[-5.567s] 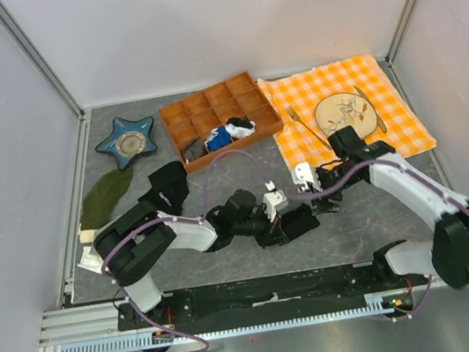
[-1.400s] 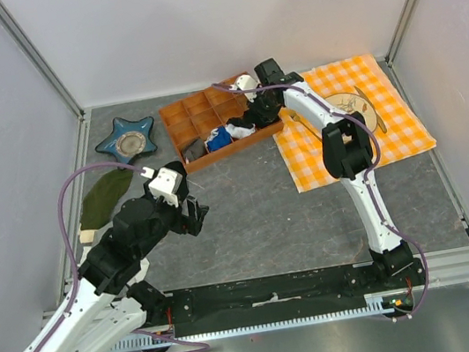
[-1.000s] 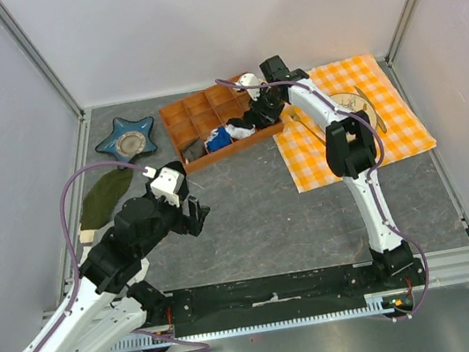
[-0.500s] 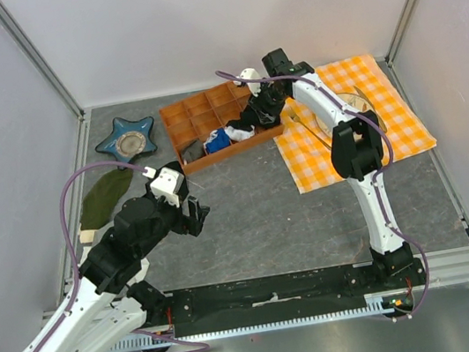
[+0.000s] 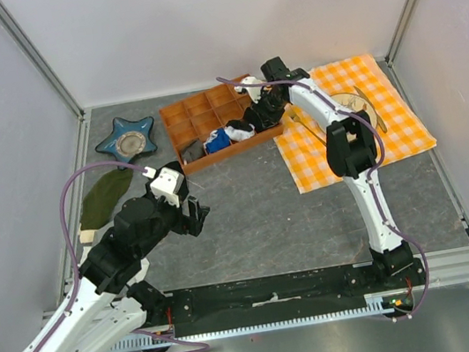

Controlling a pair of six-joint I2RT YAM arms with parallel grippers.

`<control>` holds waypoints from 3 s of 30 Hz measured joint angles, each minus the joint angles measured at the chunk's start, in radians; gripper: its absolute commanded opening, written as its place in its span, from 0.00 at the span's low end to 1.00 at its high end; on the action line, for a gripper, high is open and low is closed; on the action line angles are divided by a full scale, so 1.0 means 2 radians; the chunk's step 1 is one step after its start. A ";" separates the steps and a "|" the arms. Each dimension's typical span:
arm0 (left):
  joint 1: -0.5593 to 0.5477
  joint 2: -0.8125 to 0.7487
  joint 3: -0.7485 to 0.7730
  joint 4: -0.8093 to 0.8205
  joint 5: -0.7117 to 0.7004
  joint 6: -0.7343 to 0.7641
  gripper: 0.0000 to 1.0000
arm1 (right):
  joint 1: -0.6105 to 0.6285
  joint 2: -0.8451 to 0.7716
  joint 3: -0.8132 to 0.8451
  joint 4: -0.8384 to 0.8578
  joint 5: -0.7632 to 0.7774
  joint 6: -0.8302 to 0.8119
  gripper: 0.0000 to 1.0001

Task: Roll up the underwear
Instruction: Place the underwear in the storage box.

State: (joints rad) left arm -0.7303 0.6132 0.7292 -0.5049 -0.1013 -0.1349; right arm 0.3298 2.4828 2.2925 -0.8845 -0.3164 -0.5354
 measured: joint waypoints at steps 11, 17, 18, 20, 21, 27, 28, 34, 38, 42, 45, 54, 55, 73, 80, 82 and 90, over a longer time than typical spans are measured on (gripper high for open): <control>0.000 0.001 0.000 -0.001 0.001 0.000 0.86 | 0.001 0.009 0.013 -0.010 0.003 0.003 0.36; 0.000 0.001 0.000 -0.001 0.001 0.000 0.86 | 0.000 -0.006 0.003 -0.008 0.001 -0.002 0.45; 0.000 0.001 0.000 -0.001 0.001 0.000 0.86 | 0.000 -0.011 0.001 -0.009 0.000 -0.002 0.46; 0.000 0.001 0.000 -0.001 0.001 0.000 0.86 | 0.000 -0.019 -0.001 -0.016 -0.001 -0.002 0.46; 0.000 0.001 0.000 -0.001 0.001 0.000 0.86 | 0.000 -0.024 -0.002 -0.019 -0.002 -0.002 0.47; 0.000 0.001 0.000 -0.001 0.001 0.000 0.86 | 0.000 -0.046 -0.004 -0.031 -0.012 -0.002 0.56; 0.000 0.001 0.000 -0.001 0.001 0.000 0.86 | 0.000 -0.048 -0.004 -0.032 -0.014 -0.002 0.59; 0.000 0.001 0.000 -0.001 0.001 0.000 0.86 | -0.002 -0.051 -0.004 -0.011 -0.039 0.021 0.87; 0.000 0.001 0.000 -0.001 0.001 0.000 0.86 | -0.003 -0.051 -0.003 0.024 -0.049 0.042 0.90; 0.000 0.001 0.000 -0.001 0.001 0.000 0.86 | -0.003 -0.047 0.002 0.052 -0.049 0.060 0.90; 0.000 0.001 0.000 -0.001 0.001 0.000 0.86 | -0.003 -0.036 0.011 0.067 -0.049 0.068 0.90; 0.000 0.004 0.000 -0.002 0.001 0.000 0.86 | -0.003 0.002 0.016 0.084 -0.051 0.082 0.54; 0.000 0.005 0.000 -0.002 0.001 0.000 0.86 | -0.003 0.005 0.016 0.084 -0.051 0.082 0.48; 0.000 0.006 0.000 -0.002 0.003 0.000 0.85 | -0.002 0.002 0.012 0.073 -0.036 0.039 0.04; 0.000 0.006 0.000 -0.002 0.003 0.000 0.85 | 0.020 0.002 0.025 0.047 0.029 -0.015 0.02; 0.000 0.006 0.000 -0.001 0.003 0.000 0.85 | 0.027 0.002 0.030 0.040 0.052 -0.027 0.02; 0.000 0.006 0.000 -0.002 0.004 0.000 0.85 | 0.046 0.021 0.056 0.017 0.114 -0.059 0.02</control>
State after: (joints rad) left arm -0.7296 0.6258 0.7292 -0.5079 -0.0940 -0.1341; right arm 0.4221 2.5256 2.4035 -0.8501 -0.0887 -0.6537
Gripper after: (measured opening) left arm 0.854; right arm 0.146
